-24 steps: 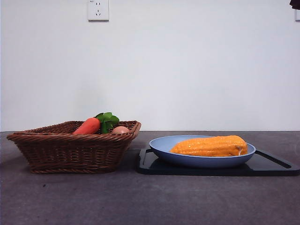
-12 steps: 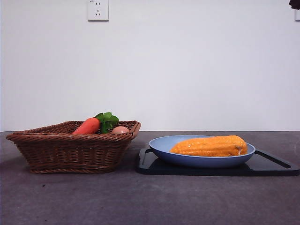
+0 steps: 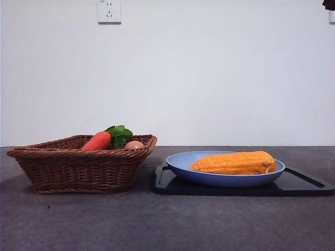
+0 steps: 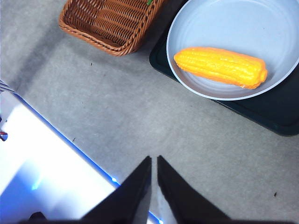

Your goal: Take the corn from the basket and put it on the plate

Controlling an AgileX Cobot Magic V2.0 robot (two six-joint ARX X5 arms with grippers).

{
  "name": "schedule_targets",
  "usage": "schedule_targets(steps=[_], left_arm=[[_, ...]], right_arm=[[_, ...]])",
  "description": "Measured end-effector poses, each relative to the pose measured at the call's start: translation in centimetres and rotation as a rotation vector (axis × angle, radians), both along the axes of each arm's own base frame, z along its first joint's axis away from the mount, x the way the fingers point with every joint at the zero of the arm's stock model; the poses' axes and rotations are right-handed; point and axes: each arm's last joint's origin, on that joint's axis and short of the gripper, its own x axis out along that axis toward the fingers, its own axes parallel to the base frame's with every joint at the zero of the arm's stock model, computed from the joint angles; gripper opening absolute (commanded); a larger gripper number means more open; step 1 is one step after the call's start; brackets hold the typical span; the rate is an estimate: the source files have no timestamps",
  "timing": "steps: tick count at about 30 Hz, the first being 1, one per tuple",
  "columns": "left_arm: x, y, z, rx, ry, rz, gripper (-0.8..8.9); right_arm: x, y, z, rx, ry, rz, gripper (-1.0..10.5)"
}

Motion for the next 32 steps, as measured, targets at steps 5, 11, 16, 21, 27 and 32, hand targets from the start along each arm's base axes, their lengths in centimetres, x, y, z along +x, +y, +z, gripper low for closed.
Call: schedule_targets(steps=[5, 11, 16, 21, 27, 32], left_arm=[[-0.3, 0.0, -2.2, 0.000, 0.007, 0.001, 0.07], [-0.5, 0.0, -3.9, -0.013, 0.009, 0.008, 0.07], [-0.7, 0.1, -4.6, -0.040, 0.043, 0.023, 0.07], [-0.9, 0.2, -5.1, -0.058, 0.088, 0.026, 0.07], [-0.9, 0.2, -5.3, -0.086, 0.121, 0.030, 0.07], [-0.9, 0.2, -5.3, -0.096, 0.122, 0.030, 0.08]], right_arm=[[0.0, 0.0, 0.0, 0.000, 0.000, 0.000, 0.0], [0.0, 0.0, 0.0, 0.000, -0.001, 0.000, 0.0], [0.0, 0.0, 0.0, 0.000, -0.001, 0.000, 0.0], [0.0, 0.0, 0.0, 0.000, -0.001, 0.000, 0.0], [0.0, 0.0, 0.0, 0.001, -0.003, 0.000, 0.0], [0.1, 0.0, 0.1, 0.004, -0.015, 0.000, 0.0]])
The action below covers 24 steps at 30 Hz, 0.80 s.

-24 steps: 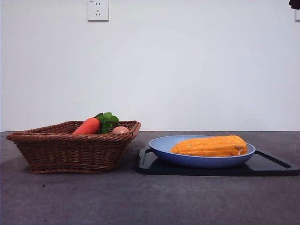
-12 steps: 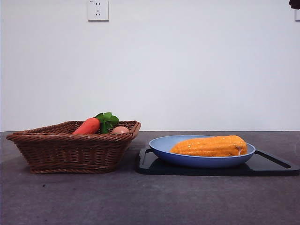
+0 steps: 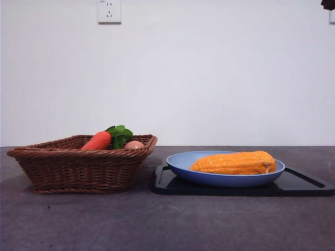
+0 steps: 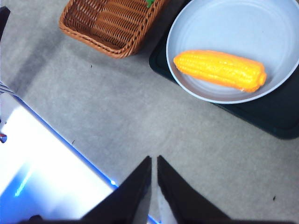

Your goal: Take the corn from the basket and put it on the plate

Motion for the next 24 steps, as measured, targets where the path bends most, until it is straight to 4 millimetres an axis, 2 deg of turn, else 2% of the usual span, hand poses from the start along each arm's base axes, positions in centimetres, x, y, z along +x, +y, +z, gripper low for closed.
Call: schedule_targets(steps=[20, 24], left_arm=[[0.00, 0.00, 0.00, -0.008, 0.001, 0.001, 0.07], [0.00, 0.00, 0.00, -0.008, 0.001, 0.001, 0.07]], right_arm=[[0.23, 0.06, 0.17, 0.006, -0.034, 0.002, 0.0], [0.23, -0.10, 0.56, -0.014, -0.115, 0.017, 0.0]])
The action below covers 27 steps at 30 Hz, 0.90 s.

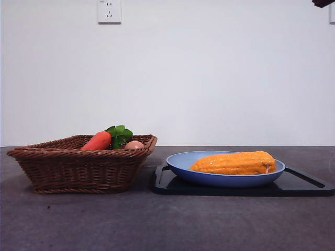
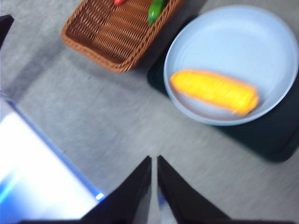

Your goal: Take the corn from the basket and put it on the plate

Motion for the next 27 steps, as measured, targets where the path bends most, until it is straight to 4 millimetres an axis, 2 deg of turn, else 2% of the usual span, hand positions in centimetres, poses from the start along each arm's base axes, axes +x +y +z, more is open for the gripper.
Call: schedule_targets(steps=[5, 9, 12, 20, 27], left_arm=[[0.0, 0.0, 0.0, 0.000, 0.000, 0.000, 0.07], [0.0, 0.0, 0.0, 0.000, 0.000, 0.000, 0.07], [0.0, 0.0, 0.0, 0.000, 0.000, 0.000, 0.07], [0.0, 0.0, 0.0, 0.000, 0.000, 0.000, 0.07], [0.0, 0.0, 0.0, 0.000, 0.000, 0.000, 0.07]], right_arm=[[-1.1, -1.8, 2.2, 0.006, -0.336, -0.087, 0.0], [-2.4, -3.2, 2.0, 0.029, -0.538, -0.176, 0.0], [-3.5, -4.0, 0.2, 0.020, -0.623, -0.248, 0.0], [-5.2, -5.1, -6.5, -0.054, -0.845, -0.456, 0.0], [-5.4, -5.4, -12.0, -0.059, -0.878, -0.586, 0.0]])
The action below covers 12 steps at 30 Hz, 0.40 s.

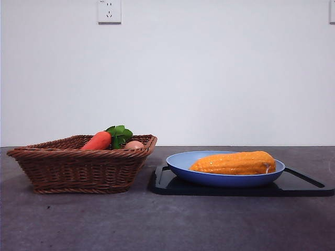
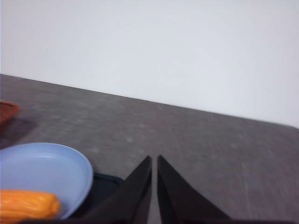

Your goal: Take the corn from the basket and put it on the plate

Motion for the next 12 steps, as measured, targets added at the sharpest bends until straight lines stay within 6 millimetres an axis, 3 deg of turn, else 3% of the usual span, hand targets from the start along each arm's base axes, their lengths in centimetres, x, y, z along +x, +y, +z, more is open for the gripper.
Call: schedule_targets(steps=[12], left_arm=[[0.0, 0.0, 0.0, 0.000, 0.000, 0.000, 0.07]], right_arm=[[0.3, -0.1, -6.0, 0.100, 0.082, -0.037, 0.0]])
